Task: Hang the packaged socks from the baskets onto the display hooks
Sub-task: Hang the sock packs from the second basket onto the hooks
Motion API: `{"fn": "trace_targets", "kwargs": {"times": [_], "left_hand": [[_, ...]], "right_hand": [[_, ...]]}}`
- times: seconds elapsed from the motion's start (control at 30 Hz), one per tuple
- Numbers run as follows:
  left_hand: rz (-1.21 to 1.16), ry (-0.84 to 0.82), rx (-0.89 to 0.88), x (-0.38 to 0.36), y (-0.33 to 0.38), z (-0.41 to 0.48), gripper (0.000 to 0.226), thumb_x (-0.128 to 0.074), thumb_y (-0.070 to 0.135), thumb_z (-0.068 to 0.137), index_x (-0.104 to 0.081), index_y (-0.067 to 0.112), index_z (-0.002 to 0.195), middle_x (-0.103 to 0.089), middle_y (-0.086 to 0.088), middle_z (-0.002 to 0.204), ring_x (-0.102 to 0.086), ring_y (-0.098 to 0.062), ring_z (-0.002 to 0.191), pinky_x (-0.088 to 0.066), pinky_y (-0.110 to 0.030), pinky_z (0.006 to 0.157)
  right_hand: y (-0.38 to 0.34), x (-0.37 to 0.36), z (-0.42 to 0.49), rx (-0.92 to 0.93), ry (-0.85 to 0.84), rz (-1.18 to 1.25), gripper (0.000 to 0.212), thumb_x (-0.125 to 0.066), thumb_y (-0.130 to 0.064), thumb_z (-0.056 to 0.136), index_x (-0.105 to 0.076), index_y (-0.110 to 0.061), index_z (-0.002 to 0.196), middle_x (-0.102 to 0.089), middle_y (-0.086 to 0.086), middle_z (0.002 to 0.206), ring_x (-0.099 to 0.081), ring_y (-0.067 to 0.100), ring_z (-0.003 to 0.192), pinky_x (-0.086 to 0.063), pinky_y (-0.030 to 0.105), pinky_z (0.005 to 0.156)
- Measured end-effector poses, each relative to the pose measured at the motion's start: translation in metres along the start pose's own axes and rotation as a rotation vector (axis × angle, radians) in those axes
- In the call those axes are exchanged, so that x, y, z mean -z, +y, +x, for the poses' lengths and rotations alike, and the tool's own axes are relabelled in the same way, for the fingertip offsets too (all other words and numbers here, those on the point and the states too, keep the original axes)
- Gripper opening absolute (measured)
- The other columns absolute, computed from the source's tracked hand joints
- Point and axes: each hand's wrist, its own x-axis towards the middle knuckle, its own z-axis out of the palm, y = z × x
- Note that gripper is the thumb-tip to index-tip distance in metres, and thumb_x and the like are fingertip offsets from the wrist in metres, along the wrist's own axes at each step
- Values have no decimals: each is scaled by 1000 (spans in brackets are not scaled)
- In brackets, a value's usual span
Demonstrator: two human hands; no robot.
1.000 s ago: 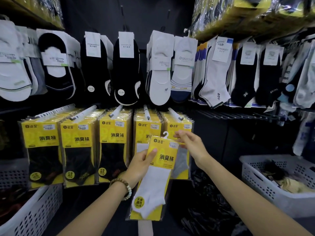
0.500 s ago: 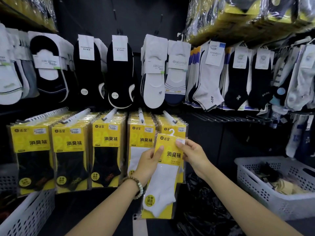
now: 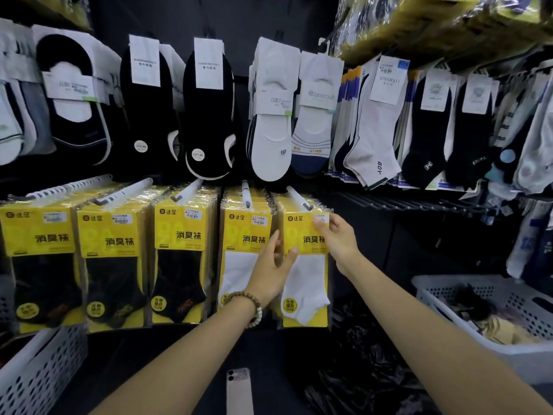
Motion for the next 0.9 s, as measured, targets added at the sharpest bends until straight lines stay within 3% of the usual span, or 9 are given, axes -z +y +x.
{"fn": "trace_targets", "kwargs": {"times": [0.2, 0.3, 0.4, 0.5, 0.6, 0.7, 0.77, 0.83, 0.9], "left_hand": [[72, -38, 47, 10, -15, 0, 69, -47, 49, 92, -21, 19, 149, -29, 1, 151, -40, -11, 127, -38, -28, 102], [140, -69, 68, 20, -30, -24, 67, -47, 50, 92, -25, 20, 148, -30, 0, 151, -38, -13, 130, -38, -33, 105], [198, -97, 125, 27, -58, -63, 59, -46, 49, 93, -33, 21, 144, -35, 2, 147, -41, -17, 130, -39, -31, 102], [150, -151, 229, 27, -100, -115, 51, -47, 47, 93, -43, 22, 137, -46, 6, 136, -47, -8, 113, -42, -15, 82], [95, -254, 396, 14, -152, -182, 41, -49, 42, 94, -51, 19, 129, -55, 7, 120, -51, -6, 106, -43, -7, 71], [7, -312, 551, -11, -208, -250, 14, -54, 31, 94, -59, 24, 105, -62, 7, 104, -60, -15, 107, -46, -18, 88], [14, -340, 626, -28, -238, -288, 6, -54, 28, 95, -59, 27, 97, -62, 14, 94, -61, -10, 95, -44, -6, 80], [-46, -366, 714, -46, -265, -318, 17, -52, 26, 96, -60, 19, 110, -61, 14, 92, -59, -2, 88, -40, 1, 68], [-80, -428, 768, -64, -285, -334, 29, -48, 31, 97, -55, 17, 122, -59, 9, 103, -58, -4, 99, -39, -4, 73]], "right_hand": [[20, 5, 0, -79, 210, -221, 35, -73, -25, 83, -56, -8, 108, -61, 2, 96, -59, 11, 84, -42, 12, 61], [36, 21, -26, -83, 232, -326, 36, -70, -27, 85, -54, -9, 112, -57, 2, 101, -56, 16, 91, -45, 22, 75], [69, 40, -77, -173, 110, -403, 21, -66, -21, 88, -56, -8, 102, -58, 8, 94, -59, 22, 82, -50, 35, 76], [115, 59, -147, -370, -137, -490, 8, -63, -17, 90, -59, -13, 85, -60, 3, 79, -58, 14, 66, -48, 19, 56], [169, 72, -218, -583, -478, -716, 8, -60, -16, 92, -63, -17, 85, -63, -10, 73, -58, 9, 71, -46, 10, 57], [221, 81, -276, -760, -649, -894, 26, -61, -20, 92, -60, -8, 114, -63, 6, 111, -58, 15, 97, -45, 20, 81], [240, 85, -302, -871, -673, -923, 43, -61, -27, 92, -50, -9, 129, -51, 8, 133, -51, 19, 119, -40, 19, 86], [252, 92, -318, -889, -655, -968, 47, -60, -26, 93, -47, -7, 134, -48, 9, 139, -48, 22, 125, -36, 13, 82], [264, 98, -327, -837, -619, -975, 43, -59, -21, 93, -51, 1, 130, -51, 16, 137, -50, 26, 121, -35, 9, 74]]}}
